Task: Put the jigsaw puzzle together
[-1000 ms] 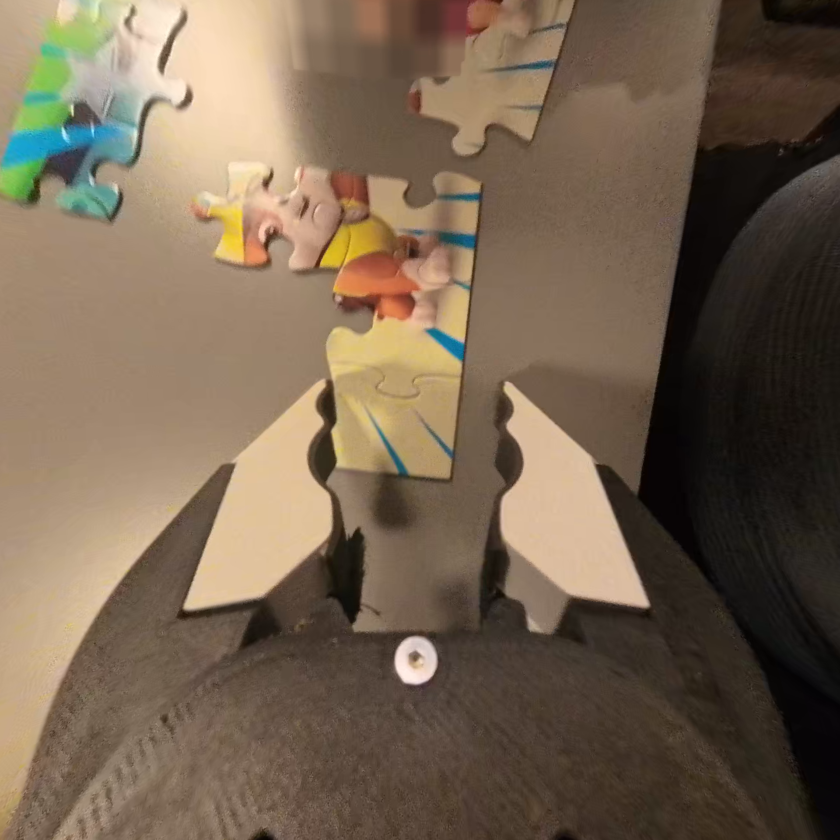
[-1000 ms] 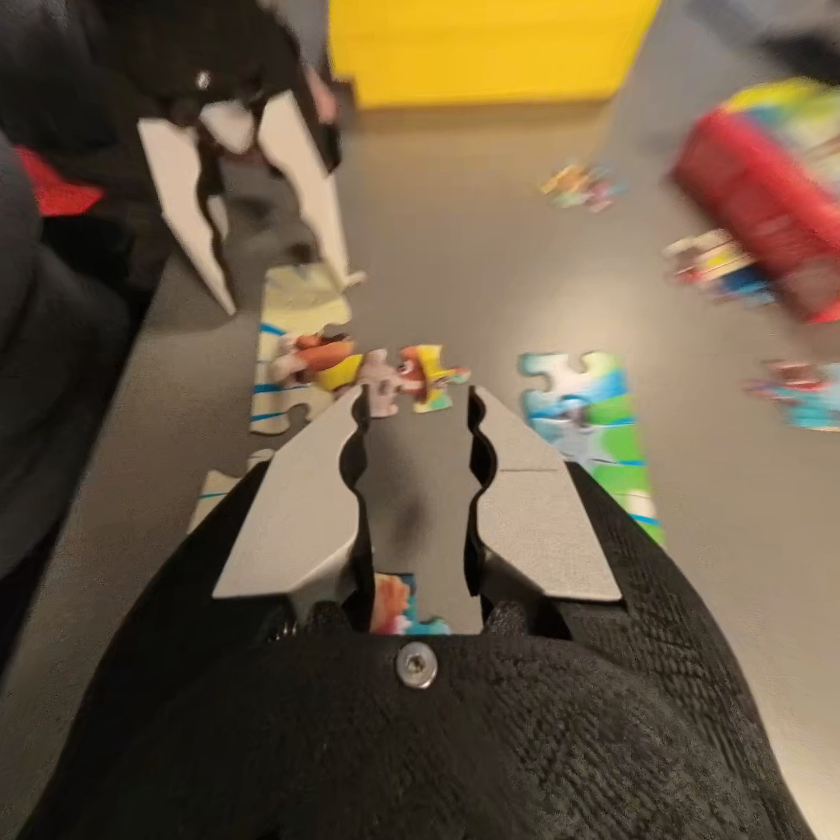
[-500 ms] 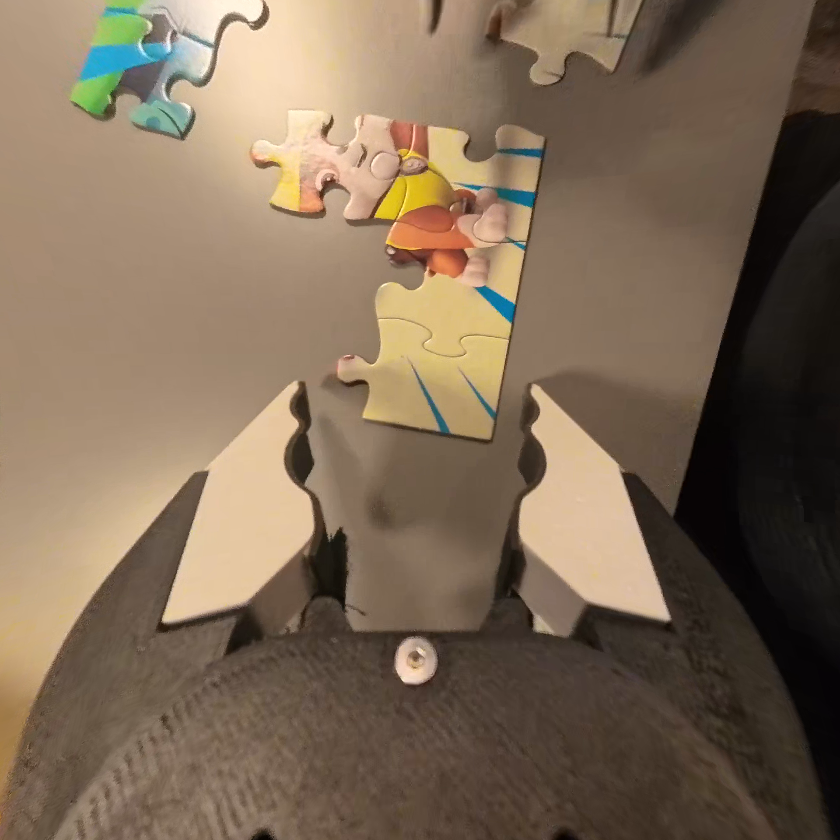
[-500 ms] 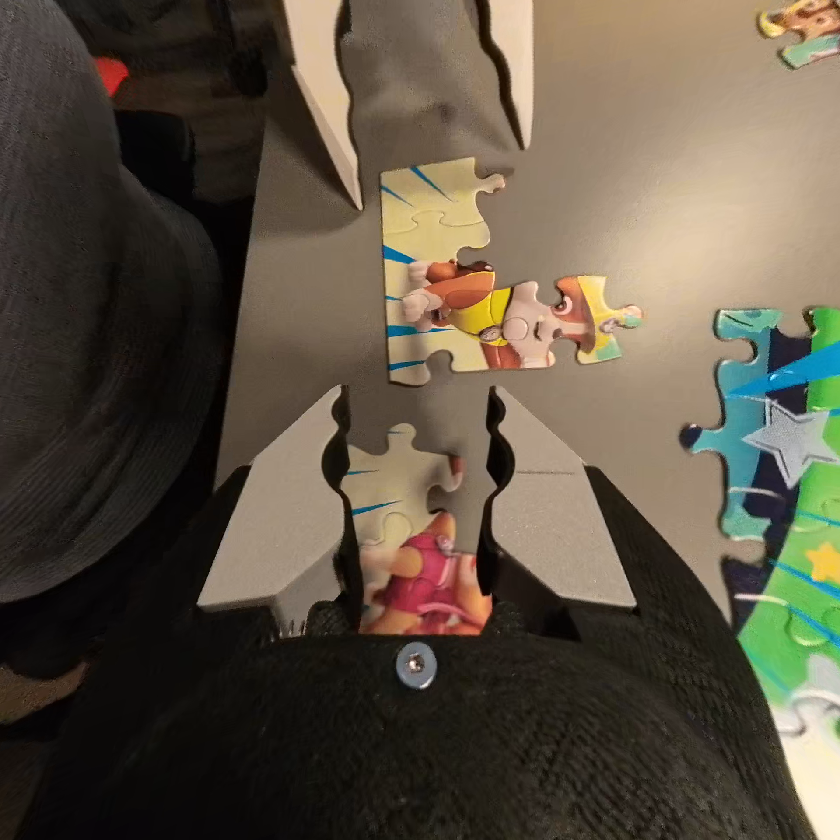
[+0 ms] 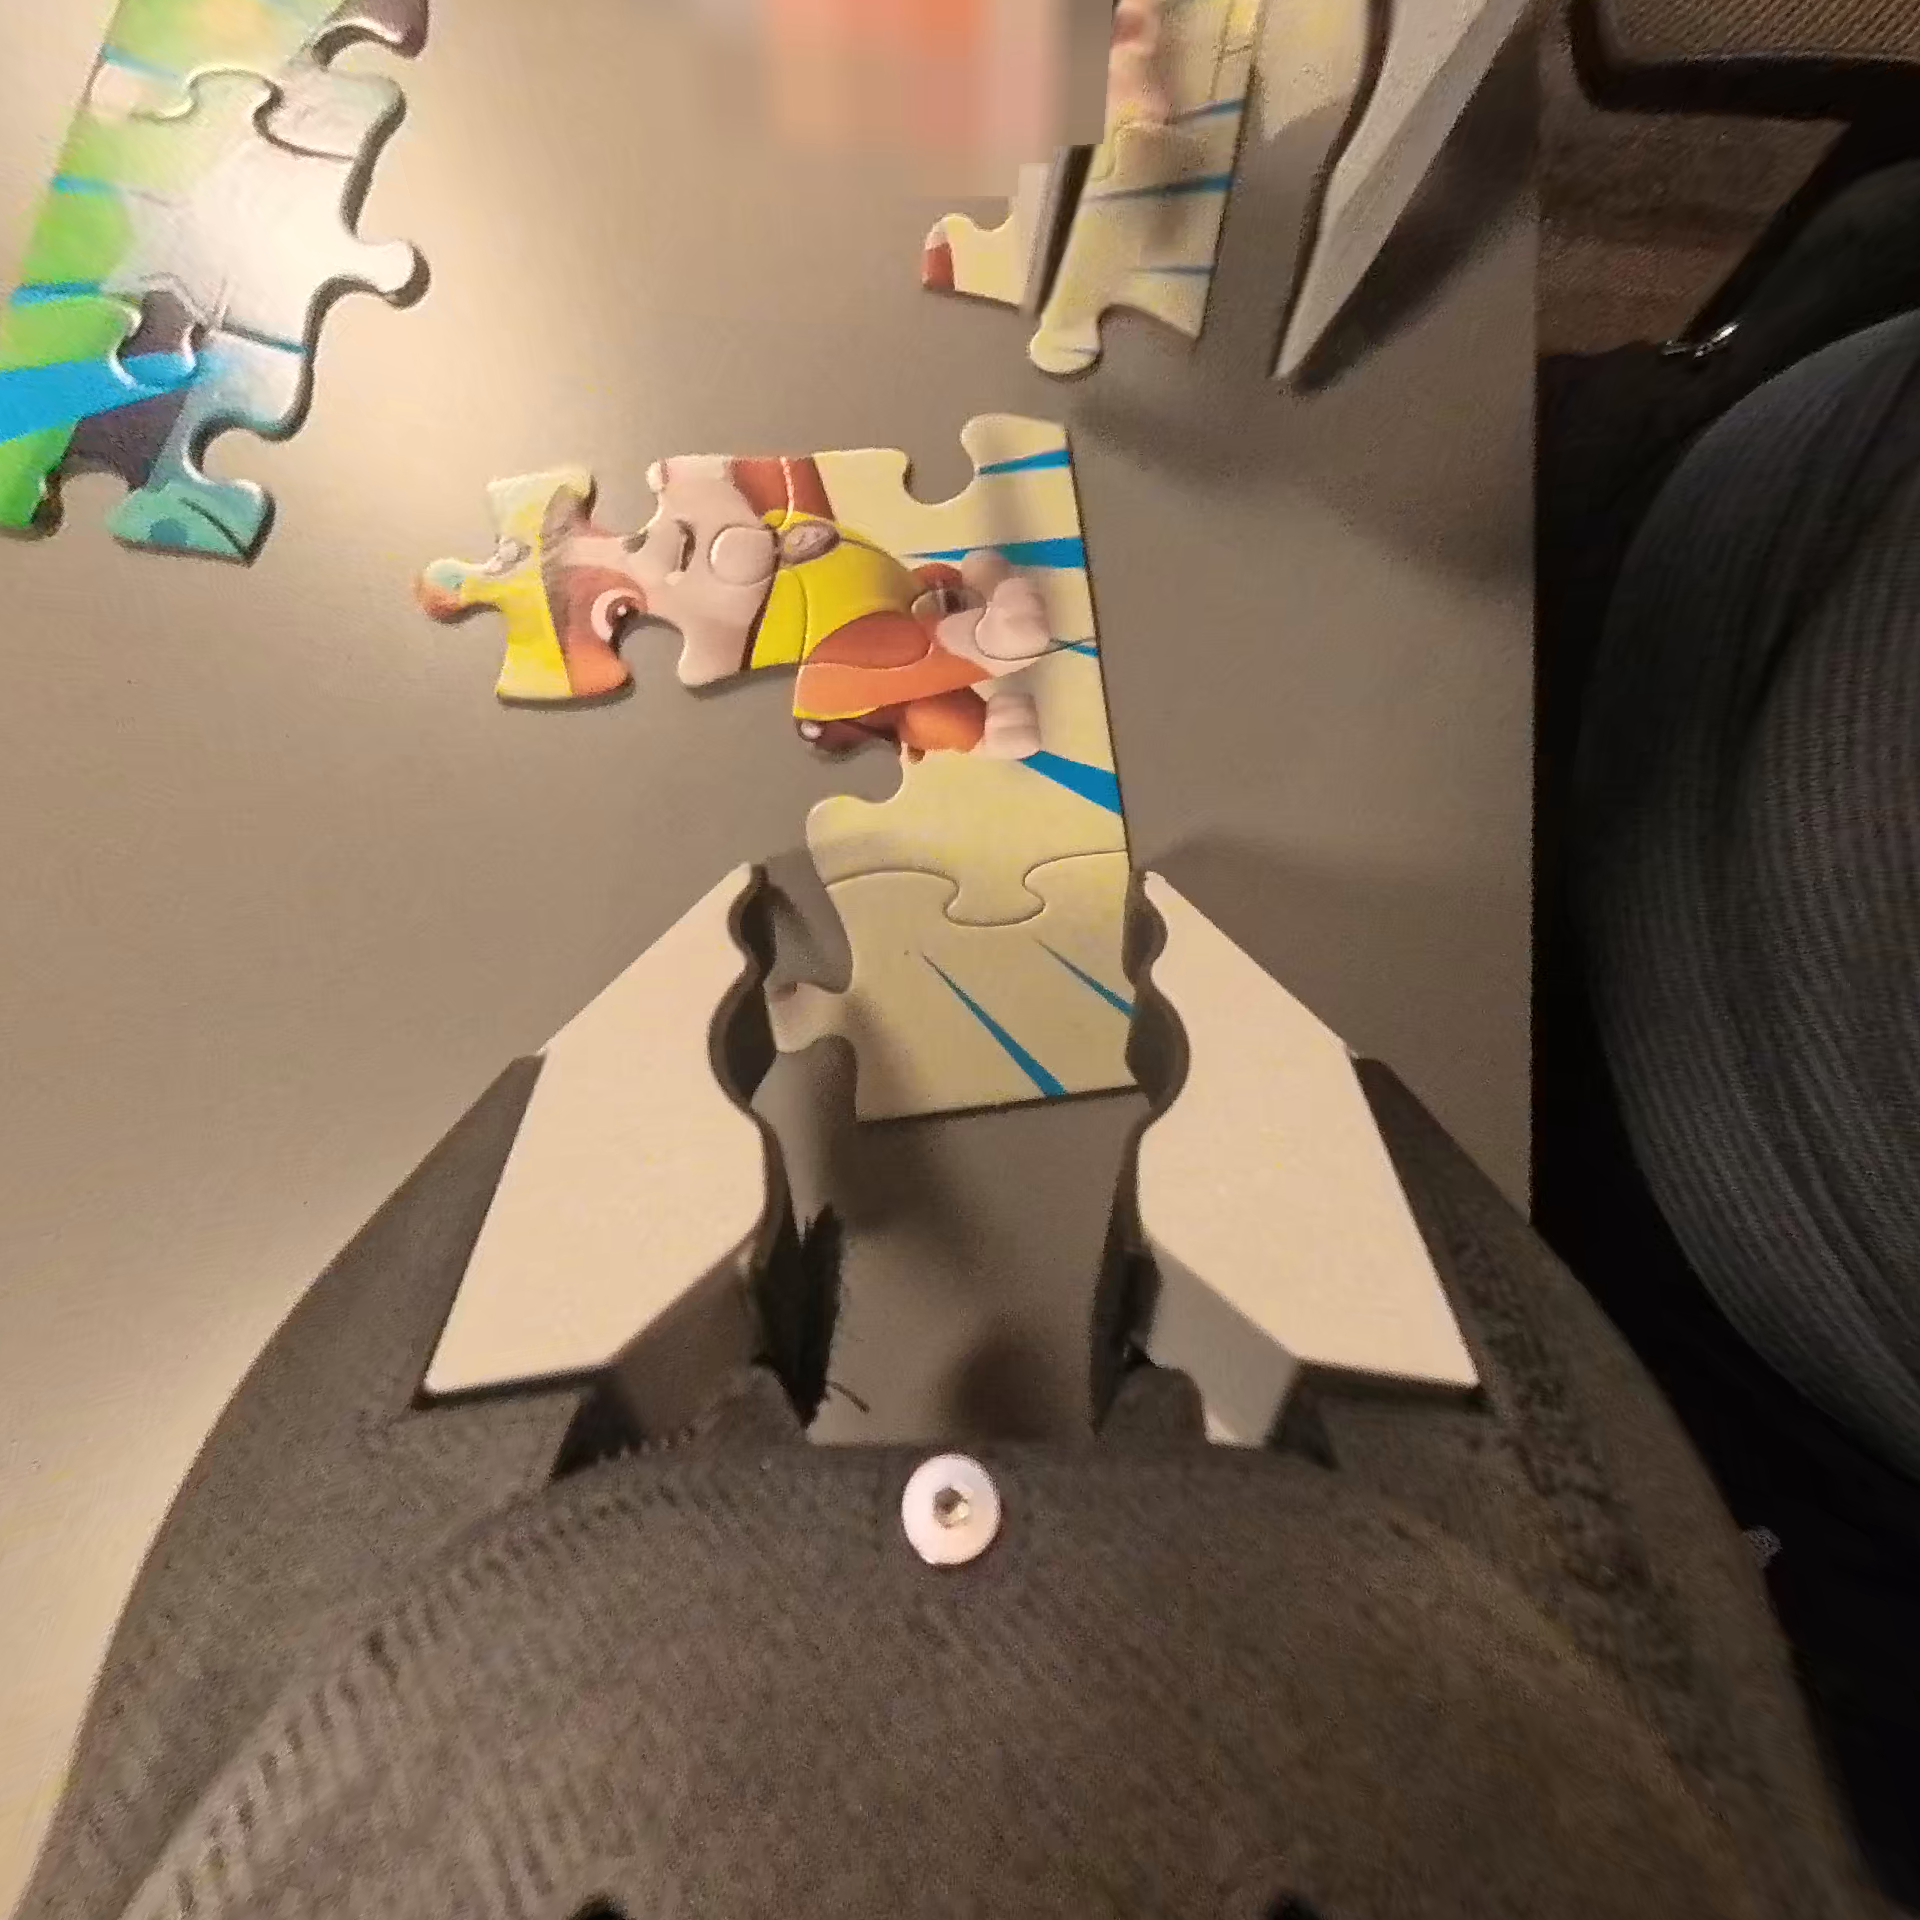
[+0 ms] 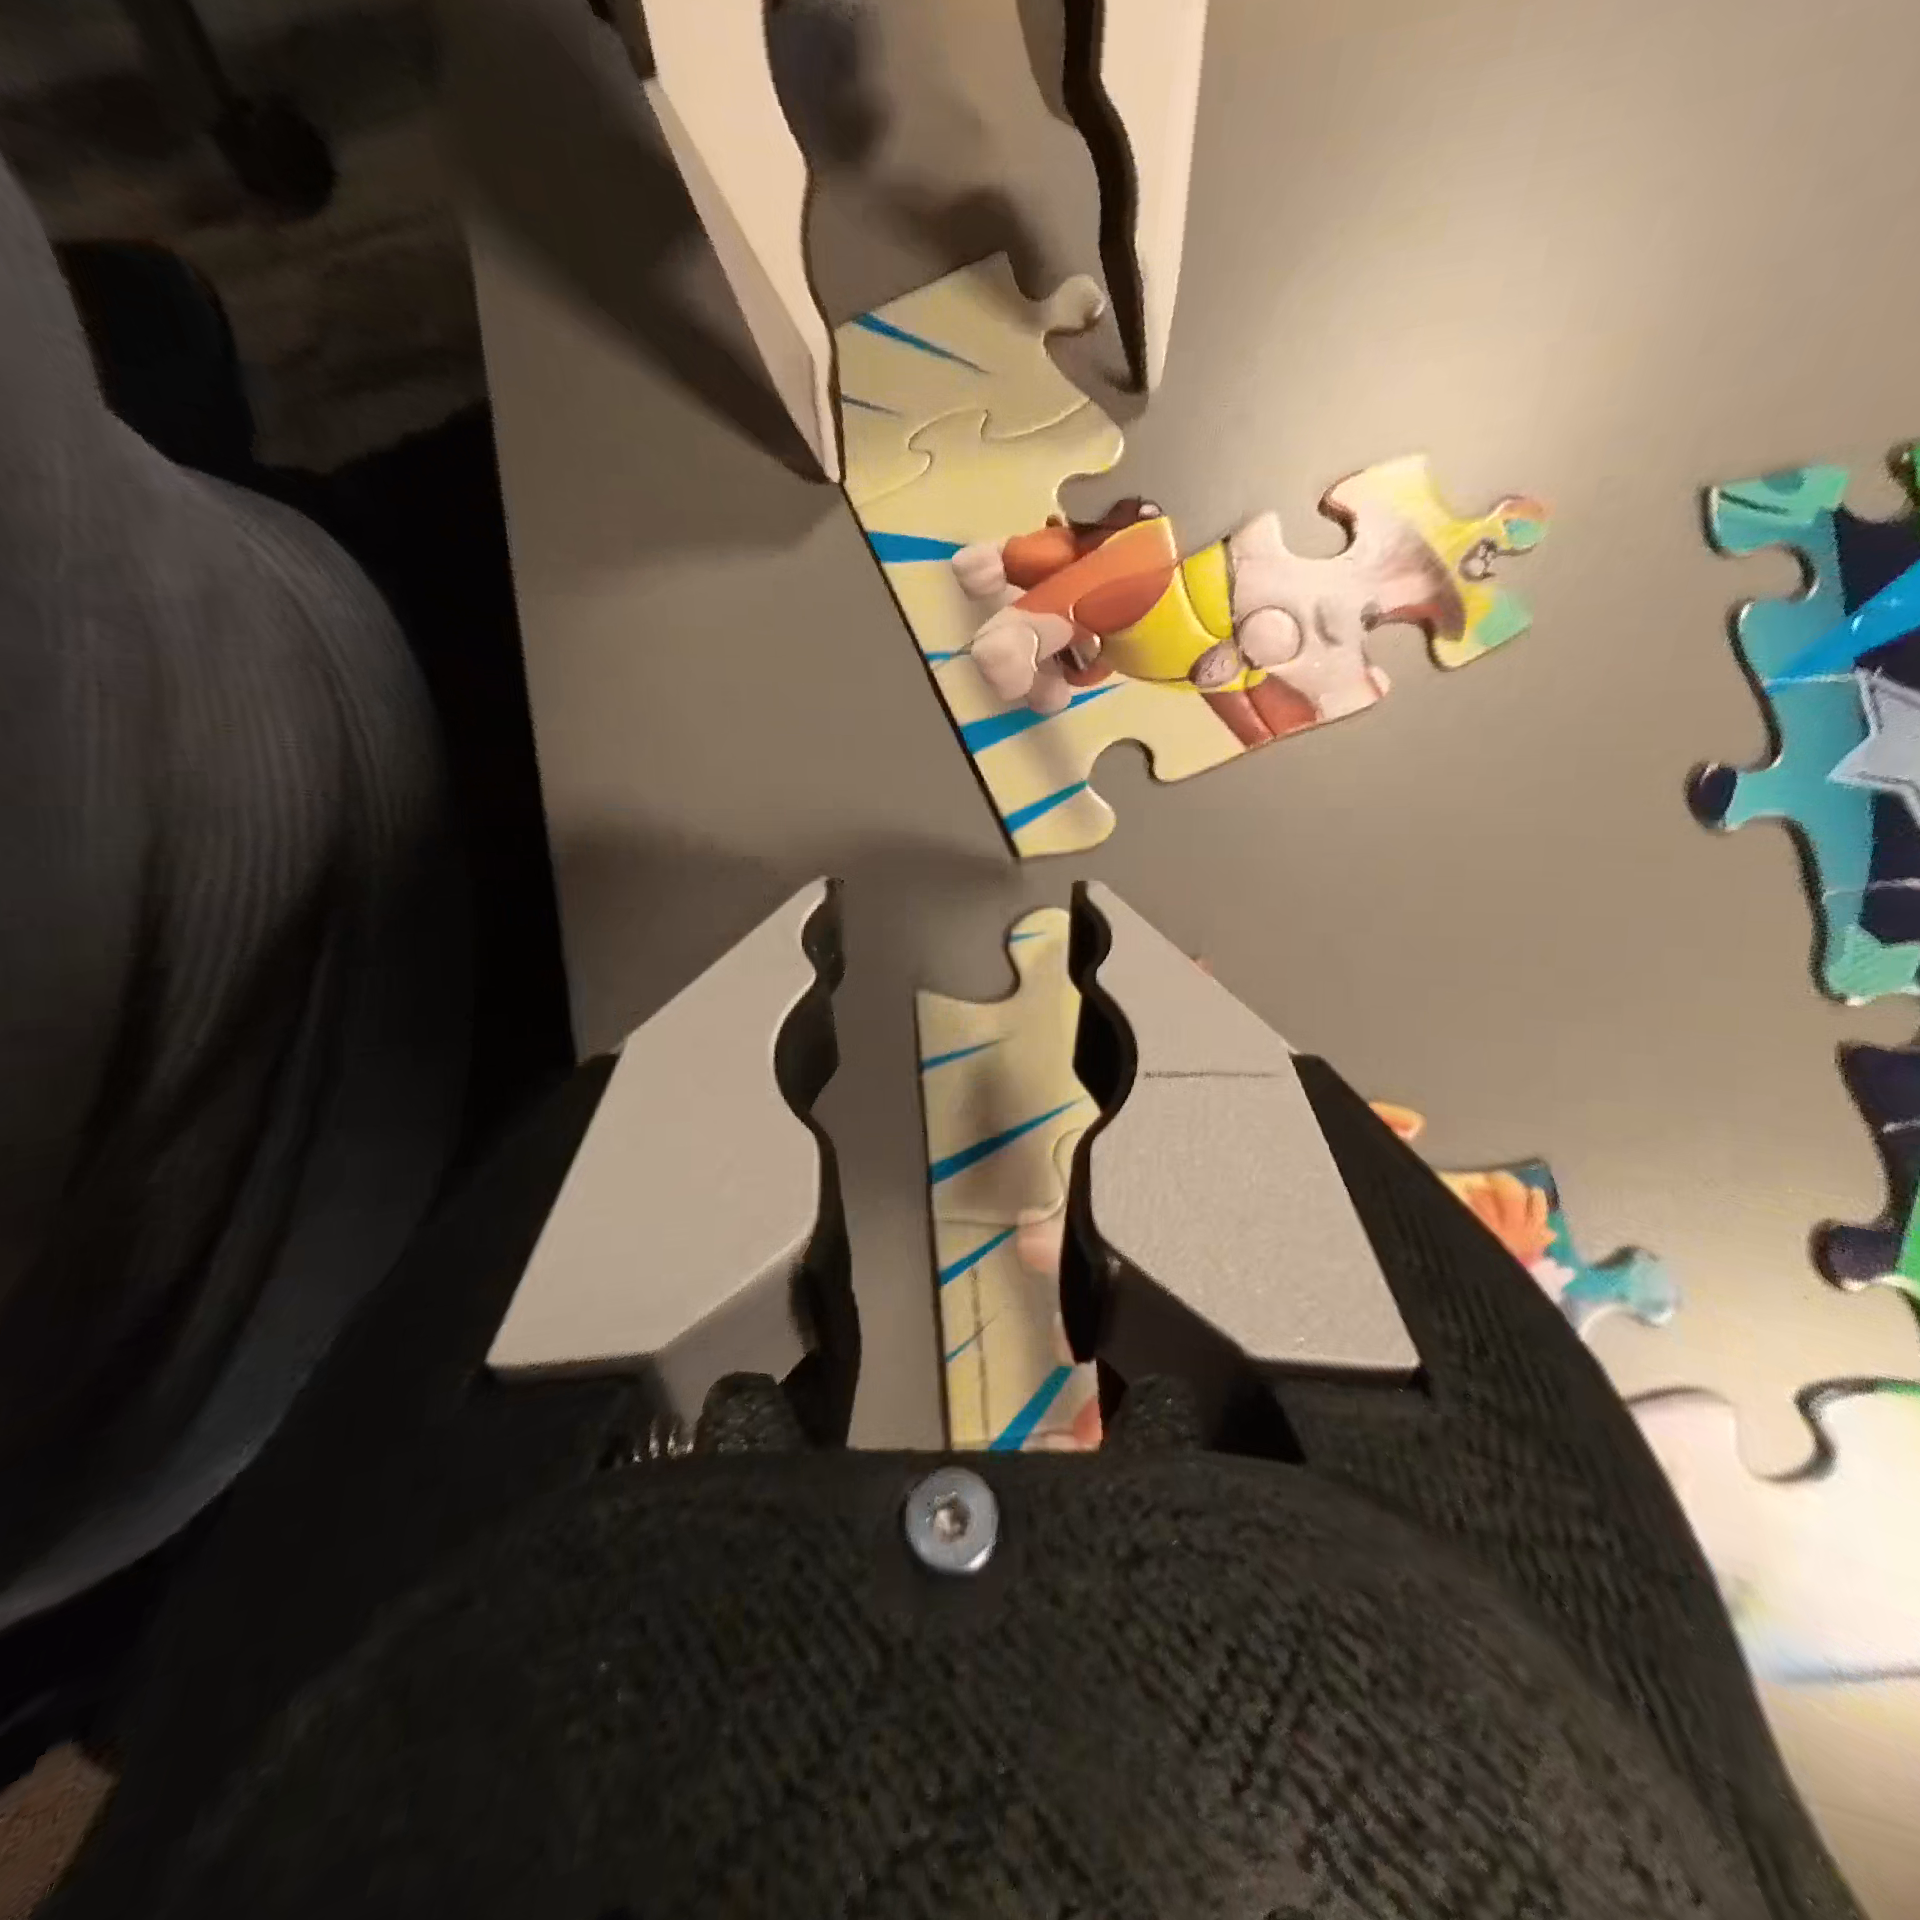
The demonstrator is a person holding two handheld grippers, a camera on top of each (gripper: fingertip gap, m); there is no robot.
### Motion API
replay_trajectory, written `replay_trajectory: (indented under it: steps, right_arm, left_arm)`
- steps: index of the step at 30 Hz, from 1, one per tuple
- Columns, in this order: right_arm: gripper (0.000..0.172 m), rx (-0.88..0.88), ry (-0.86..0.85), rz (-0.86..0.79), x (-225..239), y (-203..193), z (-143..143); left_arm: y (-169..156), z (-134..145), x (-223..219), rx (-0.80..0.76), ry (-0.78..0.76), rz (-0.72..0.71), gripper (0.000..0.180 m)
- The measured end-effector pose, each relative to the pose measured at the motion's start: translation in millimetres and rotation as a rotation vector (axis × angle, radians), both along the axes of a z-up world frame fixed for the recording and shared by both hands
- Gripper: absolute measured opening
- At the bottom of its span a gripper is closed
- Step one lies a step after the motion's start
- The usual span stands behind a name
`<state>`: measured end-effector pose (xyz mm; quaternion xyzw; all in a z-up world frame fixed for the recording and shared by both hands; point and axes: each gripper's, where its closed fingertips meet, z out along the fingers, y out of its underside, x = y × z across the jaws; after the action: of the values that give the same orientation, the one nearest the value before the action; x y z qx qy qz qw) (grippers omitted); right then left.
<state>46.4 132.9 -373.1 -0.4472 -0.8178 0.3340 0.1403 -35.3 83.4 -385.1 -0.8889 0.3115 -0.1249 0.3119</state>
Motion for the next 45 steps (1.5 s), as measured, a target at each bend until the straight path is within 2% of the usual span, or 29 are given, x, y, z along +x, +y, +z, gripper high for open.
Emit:
replay_trajectory:
  steps: [7,19,21,27,28,34,37,39,45]
  right_arm:
    - [0.037,0.173,-0.077,0.124,-19.5,2.2,-11.2]
    - [0.027,0.317,-0.231,0.338,-19.1,-3.9,-12.9]
    - [0.017,0.323,-0.239,0.341,-19.9,-4.2,-13.0]
    - [0.015,0.337,-0.235,0.331,-19.4,-5.7,-12.4]
    - [0.0,0.323,-0.229,0.327,-18.4,-7.0,-10.7]
    - [0.001,0.298,-0.188,0.251,-15.2,-5.0,-5.4]
    - [0.027,0.272,-0.18,0.199,-18.9,2.3,-5.8]
    - [0.037,0.243,-0.168,0.174,-24.3,5.6,-5.1]
    - [0.038,0.176,-0.174,0.166,-32.0,5.0,-11.1]
  left_arm:
    - [-1.6,0.4,8.8,0.02,-0.022,-0.044,0.063]
    - [-7.6,0.3,12.3,0.065,-0.057,-0.036,0.067]
    - [-7.0,0.3,12.4,0.073,-0.061,-0.032,0.067]
    - [-13.0,-0.4,15.1,0.06,-0.004,0.002,0.084]
    - [-14.5,0.0,14.3,0.066,0.006,0.009,0.085]
    - [-17.3,0.1,10.1,0.075,-0.014,0.066,0.081]
    - [-13.5,0.8,2.4,0.074,0.002,0.126,0.076]
    - [-9.9,0.4,0.7,0.057,0.005,0.155,0.077]
    - [-4.2,-0.6,-0.7,0.009,0.011,0.17,0.075]
